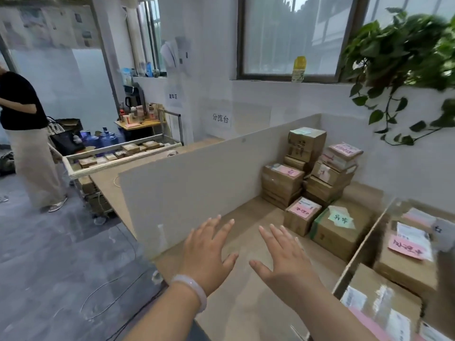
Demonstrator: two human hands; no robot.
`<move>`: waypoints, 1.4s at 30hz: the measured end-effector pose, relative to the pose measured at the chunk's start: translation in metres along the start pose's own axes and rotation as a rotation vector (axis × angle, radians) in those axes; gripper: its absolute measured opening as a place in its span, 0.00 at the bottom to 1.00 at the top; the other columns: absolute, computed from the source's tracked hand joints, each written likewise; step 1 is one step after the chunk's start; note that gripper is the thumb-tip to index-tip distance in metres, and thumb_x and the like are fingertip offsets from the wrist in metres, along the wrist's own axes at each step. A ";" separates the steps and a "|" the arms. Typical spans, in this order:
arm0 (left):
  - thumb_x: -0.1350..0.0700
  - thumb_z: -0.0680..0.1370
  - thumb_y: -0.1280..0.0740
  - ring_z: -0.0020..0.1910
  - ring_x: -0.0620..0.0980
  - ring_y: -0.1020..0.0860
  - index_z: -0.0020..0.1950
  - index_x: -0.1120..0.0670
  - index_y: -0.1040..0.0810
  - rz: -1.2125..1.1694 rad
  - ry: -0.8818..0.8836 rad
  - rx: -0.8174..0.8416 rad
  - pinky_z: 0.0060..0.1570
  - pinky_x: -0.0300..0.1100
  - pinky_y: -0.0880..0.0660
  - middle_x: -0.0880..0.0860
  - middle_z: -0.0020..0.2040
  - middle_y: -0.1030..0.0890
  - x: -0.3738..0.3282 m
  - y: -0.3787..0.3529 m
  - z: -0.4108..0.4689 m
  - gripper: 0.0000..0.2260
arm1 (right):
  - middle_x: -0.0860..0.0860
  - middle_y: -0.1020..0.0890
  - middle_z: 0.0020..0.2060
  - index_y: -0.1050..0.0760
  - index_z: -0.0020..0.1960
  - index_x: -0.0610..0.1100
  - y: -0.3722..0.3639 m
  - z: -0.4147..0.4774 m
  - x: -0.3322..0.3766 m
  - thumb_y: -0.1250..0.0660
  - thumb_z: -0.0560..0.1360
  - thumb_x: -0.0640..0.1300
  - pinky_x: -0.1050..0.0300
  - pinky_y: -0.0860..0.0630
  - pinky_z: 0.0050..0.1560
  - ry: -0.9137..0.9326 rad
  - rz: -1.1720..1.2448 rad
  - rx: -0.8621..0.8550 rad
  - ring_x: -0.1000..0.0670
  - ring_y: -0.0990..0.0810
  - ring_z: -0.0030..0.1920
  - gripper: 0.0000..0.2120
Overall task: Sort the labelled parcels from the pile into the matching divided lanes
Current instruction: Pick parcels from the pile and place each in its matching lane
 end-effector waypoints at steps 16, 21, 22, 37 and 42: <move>0.35 0.77 0.42 0.78 0.44 0.49 0.78 0.37 0.50 -0.192 -0.401 0.306 0.76 0.48 0.47 0.42 0.79 0.48 0.025 -0.124 0.220 0.32 | 0.58 0.54 0.78 0.57 0.78 0.60 -0.036 0.128 -0.047 0.45 0.77 0.66 0.53 0.61 0.76 -0.592 0.041 -0.014 0.54 0.60 0.78 0.36; 0.34 0.76 0.44 0.78 0.43 0.49 0.78 0.36 0.50 -0.284 -0.441 0.427 0.74 0.43 0.47 0.42 0.79 0.47 -0.002 -0.177 0.250 0.31 | 0.60 0.56 0.78 0.59 0.77 0.62 -0.055 0.143 -0.096 0.59 0.63 0.74 0.55 0.62 0.75 -0.721 0.094 -0.008 0.56 0.61 0.77 0.44; 0.34 0.77 0.43 0.78 0.44 0.48 0.78 0.36 0.49 -0.304 -0.435 0.447 0.74 0.42 0.46 0.42 0.79 0.47 -0.008 -0.189 0.258 0.31 | 0.60 0.56 0.78 0.59 0.77 0.62 -0.058 0.148 -0.109 0.62 0.61 0.74 0.56 0.62 0.74 -0.735 0.103 -0.018 0.57 0.61 0.77 0.45; 0.46 0.79 0.35 0.77 0.47 0.43 0.76 0.43 0.37 -0.569 -0.236 0.700 0.75 0.43 0.44 0.50 0.77 0.38 -0.090 -0.376 0.377 0.26 | 0.56 0.36 0.73 0.38 0.76 0.53 -0.129 0.276 -0.273 0.38 0.79 0.49 0.58 0.39 0.72 -0.869 0.610 -0.314 0.56 0.37 0.72 0.26; 0.51 0.81 0.36 0.73 0.44 0.37 0.77 0.41 0.40 -0.710 -0.158 0.808 0.70 0.36 0.39 0.46 0.74 0.34 -0.097 -0.410 0.376 0.26 | 0.54 0.45 0.77 0.42 0.77 0.55 -0.159 0.281 -0.293 0.39 0.80 0.47 0.59 0.46 0.74 -0.988 0.691 -0.333 0.54 0.45 0.76 0.27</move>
Point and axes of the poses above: each hand's wrist, its own z-axis towards the middle knuckle, its own y-axis out of the back of the hand, x = y × z, the point moved 5 cm from there along z, towards the middle knuckle
